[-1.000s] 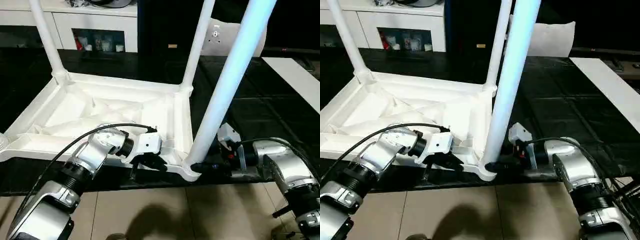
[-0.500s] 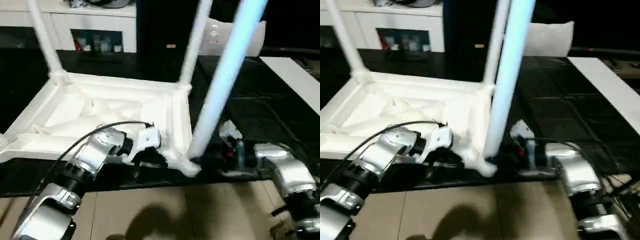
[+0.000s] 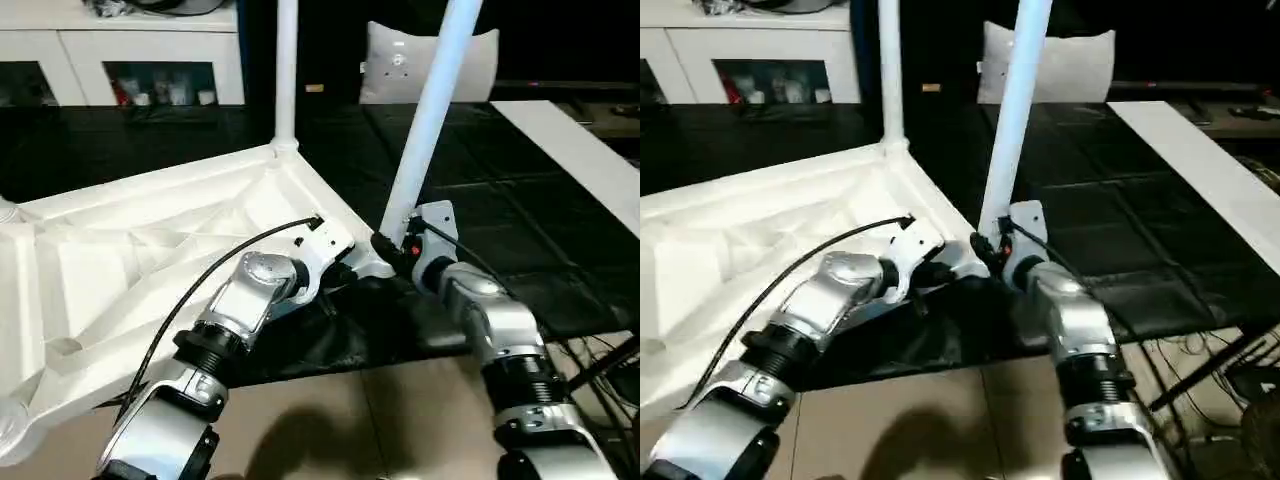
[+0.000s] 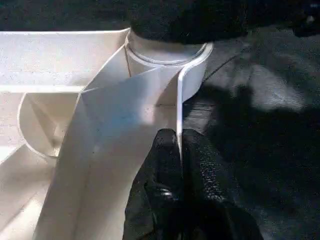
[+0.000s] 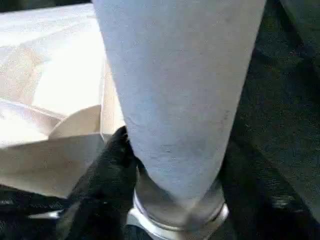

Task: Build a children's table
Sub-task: Rotate leg to tighten, then rotate table base

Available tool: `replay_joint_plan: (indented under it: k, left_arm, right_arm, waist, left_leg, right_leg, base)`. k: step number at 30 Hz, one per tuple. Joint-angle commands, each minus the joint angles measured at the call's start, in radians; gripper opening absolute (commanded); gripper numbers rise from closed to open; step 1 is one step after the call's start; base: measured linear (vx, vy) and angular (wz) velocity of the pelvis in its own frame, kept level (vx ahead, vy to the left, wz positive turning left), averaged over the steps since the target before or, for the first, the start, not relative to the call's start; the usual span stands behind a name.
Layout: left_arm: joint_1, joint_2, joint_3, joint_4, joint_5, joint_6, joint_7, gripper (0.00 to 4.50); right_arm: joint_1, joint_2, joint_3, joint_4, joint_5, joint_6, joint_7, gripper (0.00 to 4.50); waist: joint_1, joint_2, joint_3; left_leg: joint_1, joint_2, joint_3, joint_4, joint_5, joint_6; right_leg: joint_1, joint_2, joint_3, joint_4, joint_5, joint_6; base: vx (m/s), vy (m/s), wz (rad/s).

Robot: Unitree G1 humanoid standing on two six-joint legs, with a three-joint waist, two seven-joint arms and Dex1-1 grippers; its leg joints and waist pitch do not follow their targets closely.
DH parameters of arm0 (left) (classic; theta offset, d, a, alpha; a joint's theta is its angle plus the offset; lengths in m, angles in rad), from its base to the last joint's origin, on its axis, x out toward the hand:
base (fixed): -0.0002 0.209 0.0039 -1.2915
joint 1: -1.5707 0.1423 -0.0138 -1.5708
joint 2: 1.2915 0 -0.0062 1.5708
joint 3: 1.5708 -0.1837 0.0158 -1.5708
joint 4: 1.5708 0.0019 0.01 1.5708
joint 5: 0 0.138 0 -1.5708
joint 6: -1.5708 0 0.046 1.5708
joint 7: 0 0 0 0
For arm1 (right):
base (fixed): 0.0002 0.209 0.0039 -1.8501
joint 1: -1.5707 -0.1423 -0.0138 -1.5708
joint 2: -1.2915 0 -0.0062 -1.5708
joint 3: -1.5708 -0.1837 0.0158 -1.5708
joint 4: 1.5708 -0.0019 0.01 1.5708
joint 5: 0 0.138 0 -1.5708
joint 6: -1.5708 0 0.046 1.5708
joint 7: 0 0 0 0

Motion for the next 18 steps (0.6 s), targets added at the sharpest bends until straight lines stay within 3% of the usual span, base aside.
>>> replay_joint_plan:
  k: [1, 8, 11, 14, 15, 17, 18]
  left_arm:
    - [-0.027, -0.047, -0.009, -0.033, -0.021, -0.027, 0.0, 0.0]
    - [-0.007, 0.008, -0.052, -0.041, -0.001, -0.105, -0.063, 0.0]
    - [-0.028, 0.093, -0.08, 0.039, 0.043, -0.304, -0.129, 0.0]
    - [-0.062, 0.131, -0.087, 0.102, 0.071, -0.4, -0.124, 0.0]
    - [-0.092, 0.158, -0.091, 0.15, 0.091, -0.459, -0.112, 0.0]
    - [-0.106, 0.177, -0.093, 0.172, 0.094, -0.503, -0.123, 0.0]
    - [-0.111, 0.182, -0.094, 0.178, 0.094, -0.516, -0.125, 0.27]
  right_arm:
    - [0.007, 0.039, 0.037, -0.028, 0.03, 0.018, 0.036, 3.0]
    - [0.063, -0.019, 0.061, -0.1, 0.029, -0.012, 0.096, 3.58]
    - [0.135, -0.079, 0.045, -0.192, 0.045, -0.016, 0.158, 3.72]
    - [0.185, -0.11, 0.037, -0.26, 0.062, 0.008, 0.189, 4.05]
    - [0.233, -0.13, 0.031, -0.318, 0.071, 0.03, 0.2, 4.05]
    - [0.268, -0.14, 0.025, -0.36, 0.086, 0.048, 0.204, 4.05]
    - [0.279, -0.143, 0.022, -0.375, 0.096, 0.058, 0.208, 4.06]
  waist:
    - [0.008, 0.005, -0.073]
    - [0.014, 0.011, -0.07]
    - [0.018, 0.013, -0.068]
    - [0.024, 0.015, -0.068]
    - [0.029, 0.023, -0.068]
    - [0.033, 0.02, -0.068]
    - [0.031, 0.021, -0.068]
  left_leg:
    - [-0.003, 0.023, -0.005, -0.056, -0.094, 0.047]
    - [-0.001, 0.023, -0.006, -0.059, -0.133, 0.041]
    - [0.0, 0.021, -0.006, -0.061, -0.152, 0.043]
    - [0.0, 0.022, -0.008, -0.063, -0.166, 0.036]
    - [0.006, 0.023, -0.009, -0.063, -0.177, 0.031]
    - [0.005, 0.025, -0.011, -0.066, -0.18, 0.026]
    - [0.004, 0.027, -0.013, -0.068, -0.191, 0.019]
  right_leg:
    - [0.068, -0.072, 0.059, -0.069, -0.126, -0.172]
    - [0.07, -0.075, 0.059, -0.078, -0.174, -0.158]
    - [0.069, -0.072, 0.061, -0.084, -0.21, -0.121]
    - [0.068, -0.074, 0.058, -0.085, -0.24, -0.105]
    - [0.063, -0.075, 0.059, -0.088, -0.259, -0.099]
    - [0.065, -0.073, 0.06, -0.087, -0.238, -0.089]
    - [0.065, -0.073, 0.058, -0.085, -0.232, -0.097]
  base:
    - [0.0, 0.0, 0.0]
    - [0.0, 0.0, 0.0]
    - [0.0, 0.0, 0.0]
    - [0.0, 0.0, 0.0]
    - [0.0, 0.0, 0.0]
    - [0.0, 0.0, 0.0]
    - [0.0, 0.0, 0.0]
